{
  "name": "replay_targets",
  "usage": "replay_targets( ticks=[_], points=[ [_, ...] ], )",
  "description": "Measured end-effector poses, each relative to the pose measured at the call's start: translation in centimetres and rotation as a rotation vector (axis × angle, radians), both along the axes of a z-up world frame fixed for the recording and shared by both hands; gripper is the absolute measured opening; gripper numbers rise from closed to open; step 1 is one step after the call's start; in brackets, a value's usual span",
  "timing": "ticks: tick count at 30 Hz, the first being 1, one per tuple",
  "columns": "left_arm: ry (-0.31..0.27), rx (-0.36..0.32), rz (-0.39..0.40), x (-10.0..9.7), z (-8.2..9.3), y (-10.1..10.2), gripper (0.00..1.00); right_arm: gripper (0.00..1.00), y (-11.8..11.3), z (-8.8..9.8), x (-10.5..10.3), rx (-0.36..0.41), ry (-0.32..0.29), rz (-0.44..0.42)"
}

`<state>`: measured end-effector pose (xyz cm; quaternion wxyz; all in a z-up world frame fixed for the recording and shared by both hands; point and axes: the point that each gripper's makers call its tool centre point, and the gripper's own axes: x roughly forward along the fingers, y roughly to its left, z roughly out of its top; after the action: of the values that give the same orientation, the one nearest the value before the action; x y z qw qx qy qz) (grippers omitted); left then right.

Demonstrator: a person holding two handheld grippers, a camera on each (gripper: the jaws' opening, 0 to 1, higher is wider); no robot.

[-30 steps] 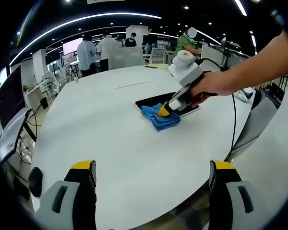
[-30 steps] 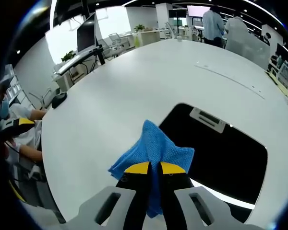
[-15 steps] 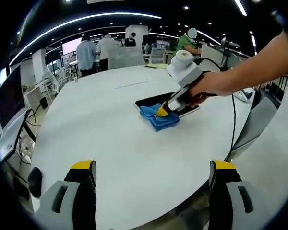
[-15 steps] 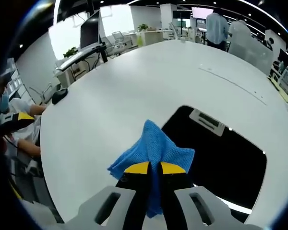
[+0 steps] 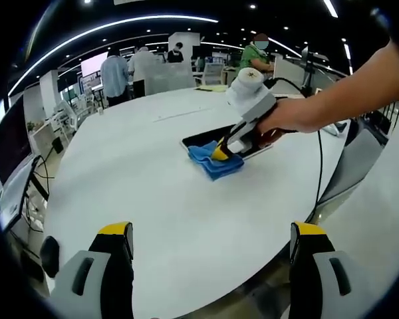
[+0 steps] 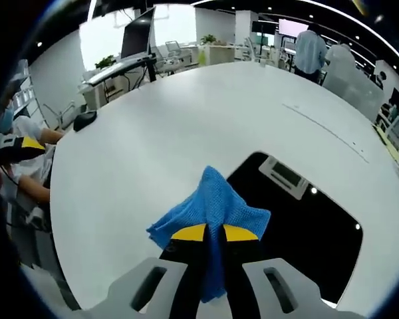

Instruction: Wipe the mirror surface with the cleaning cloth until all visible marks leave the cleaned area.

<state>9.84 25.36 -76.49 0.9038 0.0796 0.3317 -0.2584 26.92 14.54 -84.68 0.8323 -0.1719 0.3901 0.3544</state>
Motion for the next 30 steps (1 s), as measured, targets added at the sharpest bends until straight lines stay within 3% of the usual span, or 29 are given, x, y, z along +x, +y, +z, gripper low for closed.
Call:
replay_targets(
  ticks=[4, 7, 23, 30],
  points=[
    [0.002, 0.008, -0.005, 0.0, 0.1, 0.0, 0.99, 0.05, -0.1, 0.1, 0.0, -0.002, -0.003, -0.027],
    [0.001, 0.005, -0.003, 0.0, 0.1, -0.1, 0.99, 0.15, 0.2, 0.2, -0.1, 0.032, -0.001, -0.05],
    [0.007, -0.001, 0.015, -0.1, -0.2, -0.3, 0.99, 0.14, 0.2, 0.0, 0.5, 0.001, -0.024, -0.004],
    [0.005, -0.003, 0.029, 0.2, -0.1, 0.1, 0.99, 0.09, 0.1, 0.0, 0.9, 0.014, -0.016, -0.036]
  ],
)
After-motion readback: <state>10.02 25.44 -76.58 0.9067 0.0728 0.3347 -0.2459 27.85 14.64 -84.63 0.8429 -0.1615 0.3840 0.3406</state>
